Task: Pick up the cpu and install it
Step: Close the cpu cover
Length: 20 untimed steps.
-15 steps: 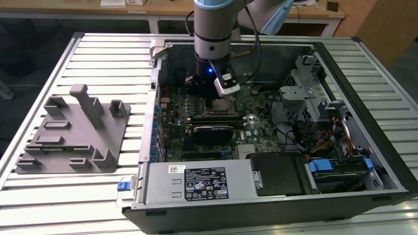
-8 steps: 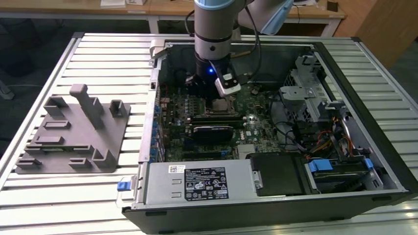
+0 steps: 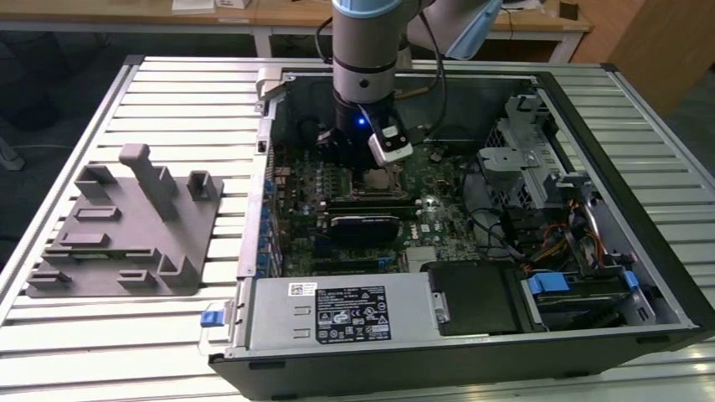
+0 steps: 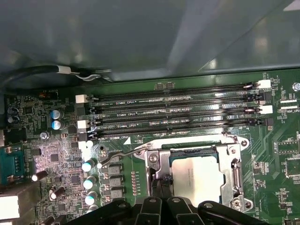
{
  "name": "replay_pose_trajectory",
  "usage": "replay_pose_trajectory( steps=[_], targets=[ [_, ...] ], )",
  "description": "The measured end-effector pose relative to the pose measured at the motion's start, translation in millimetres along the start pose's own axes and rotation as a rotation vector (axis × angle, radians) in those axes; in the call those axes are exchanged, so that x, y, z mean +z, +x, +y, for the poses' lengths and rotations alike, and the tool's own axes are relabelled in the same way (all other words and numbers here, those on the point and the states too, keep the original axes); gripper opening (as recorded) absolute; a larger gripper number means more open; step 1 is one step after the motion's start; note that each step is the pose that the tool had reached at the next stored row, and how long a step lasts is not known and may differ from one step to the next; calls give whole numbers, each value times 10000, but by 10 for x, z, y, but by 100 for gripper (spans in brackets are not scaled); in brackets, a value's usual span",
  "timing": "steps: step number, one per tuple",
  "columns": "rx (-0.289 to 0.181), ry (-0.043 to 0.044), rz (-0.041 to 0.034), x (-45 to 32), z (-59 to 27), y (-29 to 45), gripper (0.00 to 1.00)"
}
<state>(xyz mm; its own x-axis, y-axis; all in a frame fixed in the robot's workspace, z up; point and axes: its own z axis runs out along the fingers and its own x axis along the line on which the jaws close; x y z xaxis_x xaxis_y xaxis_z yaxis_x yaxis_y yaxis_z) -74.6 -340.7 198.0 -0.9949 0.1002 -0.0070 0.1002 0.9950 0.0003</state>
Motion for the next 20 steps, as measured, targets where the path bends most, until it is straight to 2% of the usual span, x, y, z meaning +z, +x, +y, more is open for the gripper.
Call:
replay_pose_trajectory(
  steps=[10,20],
  targets=[
    [-1,2,1,17,-5,39,11],
    [1,-4,-3,15,-4,43,11]
  ],
)
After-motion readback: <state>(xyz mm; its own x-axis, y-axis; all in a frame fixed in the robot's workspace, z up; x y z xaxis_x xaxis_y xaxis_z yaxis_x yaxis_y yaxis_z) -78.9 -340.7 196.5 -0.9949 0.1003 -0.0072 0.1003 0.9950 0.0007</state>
